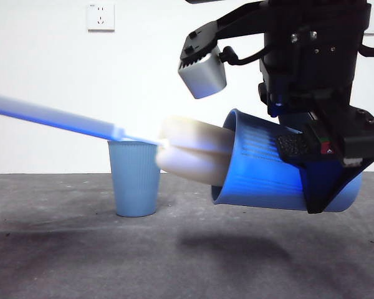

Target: Pick up the cup brush,pick up the cup,insert the brush into the cup,clean the cup,put the cup brush back,put the cup back to the fixed position on the table

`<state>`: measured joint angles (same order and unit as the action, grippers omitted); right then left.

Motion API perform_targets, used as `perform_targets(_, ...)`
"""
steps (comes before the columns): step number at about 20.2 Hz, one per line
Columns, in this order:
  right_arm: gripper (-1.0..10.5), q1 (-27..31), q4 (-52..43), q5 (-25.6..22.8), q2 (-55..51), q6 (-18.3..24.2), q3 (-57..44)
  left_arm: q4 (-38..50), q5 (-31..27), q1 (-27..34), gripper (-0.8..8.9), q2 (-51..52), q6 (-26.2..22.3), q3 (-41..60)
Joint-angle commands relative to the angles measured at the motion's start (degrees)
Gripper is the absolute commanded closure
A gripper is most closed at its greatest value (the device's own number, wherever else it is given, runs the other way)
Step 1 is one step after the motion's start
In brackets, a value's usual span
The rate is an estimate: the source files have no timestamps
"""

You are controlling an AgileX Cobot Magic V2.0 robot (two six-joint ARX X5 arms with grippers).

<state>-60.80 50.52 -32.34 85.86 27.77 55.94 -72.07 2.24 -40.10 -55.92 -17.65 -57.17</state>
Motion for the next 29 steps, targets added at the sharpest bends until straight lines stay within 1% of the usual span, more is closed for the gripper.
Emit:
perform_targets(1, 9.6, -0.3, 0.2, 0.2, 0.1, -0.8, 0.2, -1.1, -0.8, 0.4, 8.22, 3.0, 2.9, 0.0)
perform_targets(3, 9.6, -0.3, 0.2, 0.2, 0.1, -1.2, 0.2, -2.1, -0.8, 0.4, 8.22, 5.3, 3.8, 0.0)
perform_targets(8, 9.6, -0.3, -0.3, 0.2, 0.1, -4.2, 0.2, -3.0, -1.3, 0.4, 8.22, 11.3, 7.5, 0.0)
perform_targets(12, 9.6, -0.3, -1.3, 0.5, 0.1, -7.3, 0.2, -3.5, -6.1, 0.4, 8.22, 15.6, 11.3, 0.0)
perform_targets(17, 9.6, -0.3, -3.2, 3.1, -1.7, -14.2, 0.2, -2.5, -11.2, 0.4, 8.22, 19.8, 19.0, 0.0)
perform_targets(21, 9.6, -0.3, -6.3, 5.2, -5.1, -19.5, 0.2, 2.4, -19.2, 0.4, 8.22, 23.1, 28.0, 0.2)
perform_targets(24, 9.6, -0.3, -9.2, 7.0, -8.9, -23.4, 0.2, 6.3, -21.7, 0.4, 8.23, 24.5, 32.9, 1.0)
perform_targets(26, 9.6, -0.3, -12.4, 7.5, -12.8, -26.3, 0.2, 9.5, -23.9, 0.5, 8.23, 24.5, 35.3, 3.3)
perform_targets(29, 9.6, -0.3, -15.8, 7.5, -19.5, -29.6, 0.2, 16.6, -27.0, 0.7, 8.23, 23.7, 41.7, 10.7)
